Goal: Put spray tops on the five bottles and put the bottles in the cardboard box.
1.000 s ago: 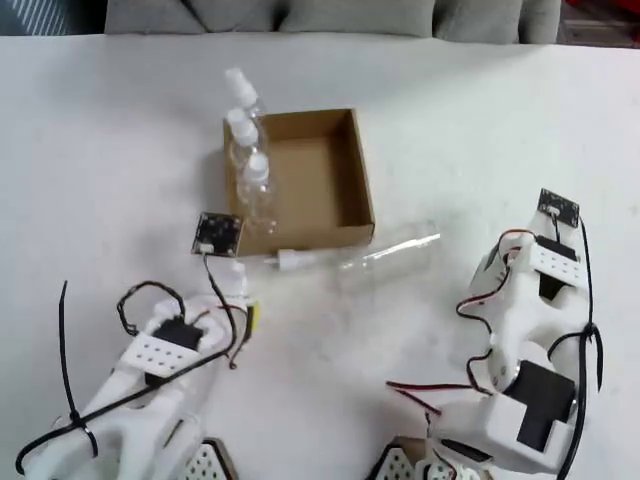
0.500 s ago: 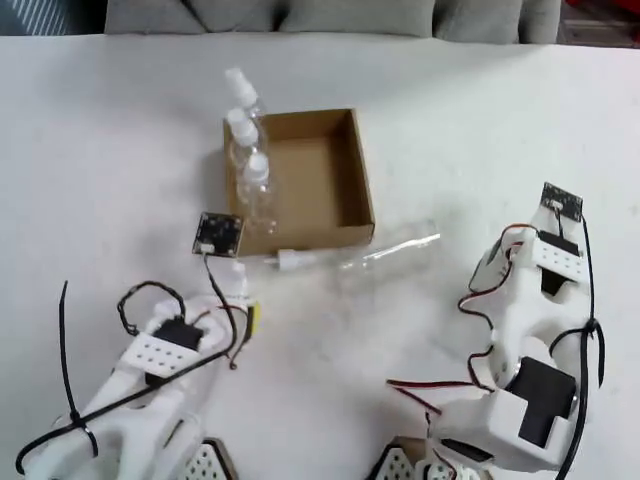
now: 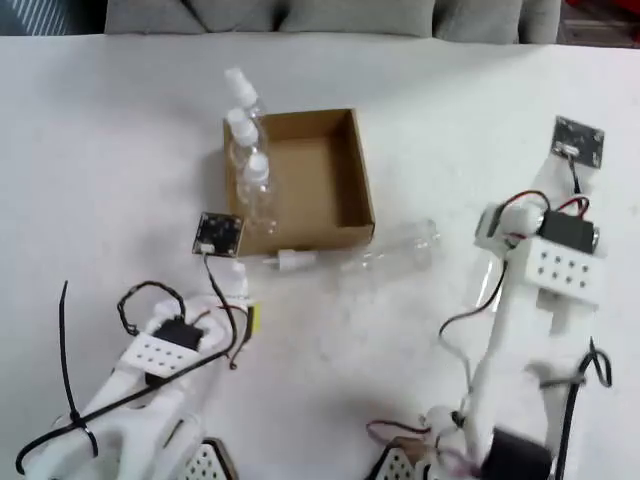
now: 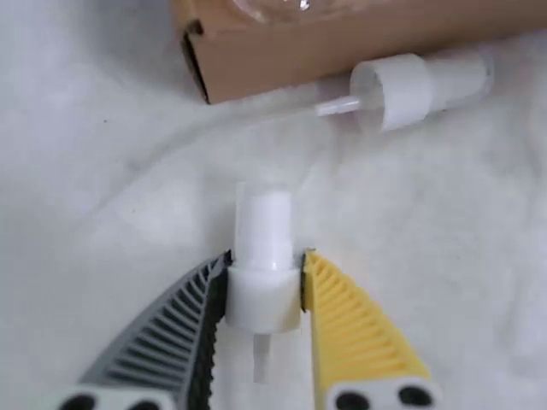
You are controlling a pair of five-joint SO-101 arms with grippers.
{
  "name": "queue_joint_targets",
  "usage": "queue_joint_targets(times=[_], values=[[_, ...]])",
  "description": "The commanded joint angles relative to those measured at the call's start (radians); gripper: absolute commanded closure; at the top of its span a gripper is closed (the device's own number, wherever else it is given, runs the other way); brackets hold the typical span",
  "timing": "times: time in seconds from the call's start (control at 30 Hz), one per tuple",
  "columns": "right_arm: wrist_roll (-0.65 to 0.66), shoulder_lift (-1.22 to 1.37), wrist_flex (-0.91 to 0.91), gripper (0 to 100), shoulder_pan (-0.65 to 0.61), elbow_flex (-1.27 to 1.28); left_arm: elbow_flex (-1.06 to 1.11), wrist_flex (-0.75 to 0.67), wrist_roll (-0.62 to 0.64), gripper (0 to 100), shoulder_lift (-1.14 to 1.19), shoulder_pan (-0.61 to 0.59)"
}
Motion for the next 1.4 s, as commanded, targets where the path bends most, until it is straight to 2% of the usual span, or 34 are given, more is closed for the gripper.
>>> queue_joint_targets(times=[0.0, 0.27, 0.37, 0.47, 0.7, 1.0, 1.1, 1.37], values=[[0.003, -0.185, 0.012, 96.4, -0.099, -0.049, -0.028, 0.009, -0.006, 98, -0.030, 0.007], [0.003, -0.529, 0.004, 96.2, -0.289, 0.106, -0.028, 0.011, -0.006, 98, -0.030, 0.004], [0.000, -0.656, -0.067, 96.2, -0.354, 0.196, -0.028, 0.011, -0.006, 98, -0.030, 0.004], [0.003, -0.751, -0.257, 96.1, -0.372, 0.292, -0.028, 0.011, -0.006, 98, -0.030, 0.004], [0.003, -0.797, -0.871, 96.4, -0.378, 0.562, -0.028, 0.012, -0.006, 98, -0.030, 0.002], [0.003, -0.806, -1.405, 96.4, -0.378, 0.884, -0.028, 0.012, -0.006, 98, -0.030, 0.002], [0.002, -0.808, -1.461, 96.4, -0.378, 0.947, -0.028, 0.012, -0.006, 98, -0.030, 0.002], [-0.006, -0.808, -1.466, 96.4, -0.404, 1.091, -0.028, 0.015, -0.006, 98, -0.031, 0.002]])
